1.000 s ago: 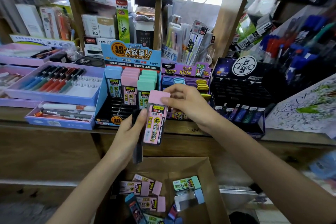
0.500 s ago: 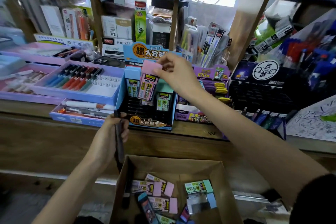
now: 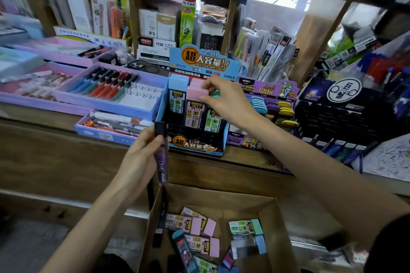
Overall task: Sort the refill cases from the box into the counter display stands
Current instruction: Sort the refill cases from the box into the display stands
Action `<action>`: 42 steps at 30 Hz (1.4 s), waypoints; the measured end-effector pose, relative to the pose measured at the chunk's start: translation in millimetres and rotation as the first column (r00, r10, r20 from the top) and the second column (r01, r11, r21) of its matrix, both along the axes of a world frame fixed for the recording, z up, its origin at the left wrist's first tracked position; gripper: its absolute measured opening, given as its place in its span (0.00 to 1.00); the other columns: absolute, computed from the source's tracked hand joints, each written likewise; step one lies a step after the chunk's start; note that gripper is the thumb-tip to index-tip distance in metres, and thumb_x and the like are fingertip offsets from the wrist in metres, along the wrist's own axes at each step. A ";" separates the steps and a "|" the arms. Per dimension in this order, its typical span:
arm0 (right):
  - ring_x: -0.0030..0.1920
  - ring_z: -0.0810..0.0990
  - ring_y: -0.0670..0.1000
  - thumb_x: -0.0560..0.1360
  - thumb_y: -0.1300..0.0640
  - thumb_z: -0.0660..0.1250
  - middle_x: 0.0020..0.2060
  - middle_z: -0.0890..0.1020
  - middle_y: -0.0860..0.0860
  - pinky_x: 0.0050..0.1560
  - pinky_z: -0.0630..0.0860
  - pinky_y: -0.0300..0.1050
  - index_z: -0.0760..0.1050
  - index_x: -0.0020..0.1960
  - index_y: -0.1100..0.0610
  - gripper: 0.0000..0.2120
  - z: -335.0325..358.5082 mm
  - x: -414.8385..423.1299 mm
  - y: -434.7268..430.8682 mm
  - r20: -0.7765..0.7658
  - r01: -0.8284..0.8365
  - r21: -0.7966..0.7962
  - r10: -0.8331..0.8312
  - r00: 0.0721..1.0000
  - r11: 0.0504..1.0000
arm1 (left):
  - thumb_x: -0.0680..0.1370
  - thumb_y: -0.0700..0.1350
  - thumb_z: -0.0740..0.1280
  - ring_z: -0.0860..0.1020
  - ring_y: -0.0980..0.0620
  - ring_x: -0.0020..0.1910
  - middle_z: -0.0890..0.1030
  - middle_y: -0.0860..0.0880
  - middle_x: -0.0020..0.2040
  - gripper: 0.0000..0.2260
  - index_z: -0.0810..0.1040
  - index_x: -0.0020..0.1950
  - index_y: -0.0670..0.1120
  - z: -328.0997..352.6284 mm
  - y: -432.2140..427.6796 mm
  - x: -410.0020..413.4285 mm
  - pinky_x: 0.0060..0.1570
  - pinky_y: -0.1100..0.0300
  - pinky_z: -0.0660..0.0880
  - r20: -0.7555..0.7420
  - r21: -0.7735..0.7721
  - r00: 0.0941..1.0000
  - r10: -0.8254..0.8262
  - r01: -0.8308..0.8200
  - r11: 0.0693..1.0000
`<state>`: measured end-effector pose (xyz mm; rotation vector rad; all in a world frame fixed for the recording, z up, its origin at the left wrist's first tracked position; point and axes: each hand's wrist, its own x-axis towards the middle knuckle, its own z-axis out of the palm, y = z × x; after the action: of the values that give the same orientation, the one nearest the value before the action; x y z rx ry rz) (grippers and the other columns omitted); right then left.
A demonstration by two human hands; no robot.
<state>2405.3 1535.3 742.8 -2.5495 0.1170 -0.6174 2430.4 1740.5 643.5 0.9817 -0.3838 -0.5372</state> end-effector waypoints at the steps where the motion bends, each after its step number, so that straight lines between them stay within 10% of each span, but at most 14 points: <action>1: 0.45 0.74 0.46 0.73 0.59 0.70 0.43 0.76 0.47 0.48 0.70 0.40 0.76 0.51 0.57 0.08 -0.7 0.6 -1.0 -0.003 -0.001 -0.020 0.001 1.000 1.000 | 0.73 0.42 0.62 0.80 0.58 0.45 0.81 0.52 0.43 0.10 0.77 0.52 0.47 -0.4 0.1 -0.2 0.43 0.67 0.76 0.018 0.004 1.000 0.005 -0.005 1.000; 7: 0.56 0.68 0.54 0.72 0.54 0.70 0.52 0.74 0.54 0.55 0.63 0.44 0.77 0.54 0.60 0.13 -14.3 3.9 -5.2 0.033 0.049 -0.336 -0.040 0.999 0.941 | 0.69 0.47 0.68 0.79 0.53 0.48 0.81 0.49 0.47 0.13 0.79 0.53 0.50 -1.1 2.1 -0.8 0.55 0.53 0.72 0.104 0.156 0.992 0.068 -0.084 0.984; 14: 0.61 0.67 0.55 0.73 0.55 0.70 0.58 0.72 0.55 0.60 0.63 0.46 0.72 0.62 0.58 0.19 -11.0 -7.1 3.8 0.084 0.047 -0.383 -0.016 0.996 0.922 | 0.65 0.51 0.72 0.80 0.52 0.45 0.81 0.49 0.47 0.17 0.77 0.52 0.50 6.8 -2.9 -5.8 0.44 0.56 0.75 0.191 0.247 0.978 0.089 -0.136 0.959; 20: 0.43 0.75 0.40 0.76 0.56 0.67 0.41 0.79 0.44 0.44 0.71 0.31 0.78 0.49 0.55 0.04 -6.2 -55.5 28.3 -0.028 -0.184 0.289 0.201 0.979 0.940 | 0.70 0.42 0.70 0.77 0.62 0.34 0.78 0.51 0.40 0.08 0.76 0.47 0.49 26.1 -25.2 -21.9 0.33 0.70 0.74 0.360 0.199 0.931 0.065 -0.144 0.969; 29: 0.38 0.79 0.44 0.75 0.63 0.67 0.40 0.80 0.48 0.41 0.77 0.40 0.76 0.47 0.52 0.06 -11.8 -107.0 -2.2 -0.027 -0.074 0.562 0.107 0.994 0.824 | 0.71 0.38 0.70 0.78 0.61 0.37 0.79 0.53 0.40 0.10 0.76 0.48 0.49 44.9 -66.7 -52.2 0.37 0.68 0.76 0.490 0.236 0.869 -0.069 -0.056 0.970; 37: 0.35 0.79 0.41 0.76 0.64 0.66 0.37 0.79 0.48 0.38 0.76 0.34 0.76 0.45 0.52 0.07 -3.3 -168.7 -66.0 0.055 0.056 0.517 -0.098 0.994 0.854 | 0.74 0.45 0.71 0.77 0.60 0.50 0.78 0.56 0.49 0.09 0.75 0.50 0.55 34.5 -107.1 -63.2 0.50 0.67 0.73 0.671 0.438 0.701 -0.242 -0.112 0.892; 42: 0.37 0.79 0.41 0.76 0.63 0.66 0.38 0.79 0.48 0.40 0.75 0.33 0.76 0.46 0.50 0.08 5.7 -210.6 -113.5 0.113 0.194 0.365 -0.251 0.961 0.910 | 0.76 0.47 0.68 0.71 0.60 0.56 0.73 0.56 0.54 0.12 0.75 0.58 0.50 25.3 -132.4 -74.0 0.55 0.71 0.65 0.843 0.499 0.385 -0.376 -0.300 0.813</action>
<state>2194.7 1421.8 748.6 -2.1476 0.4301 -0.8050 2356.4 1608.1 668.7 1.8942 -1.3543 -0.0382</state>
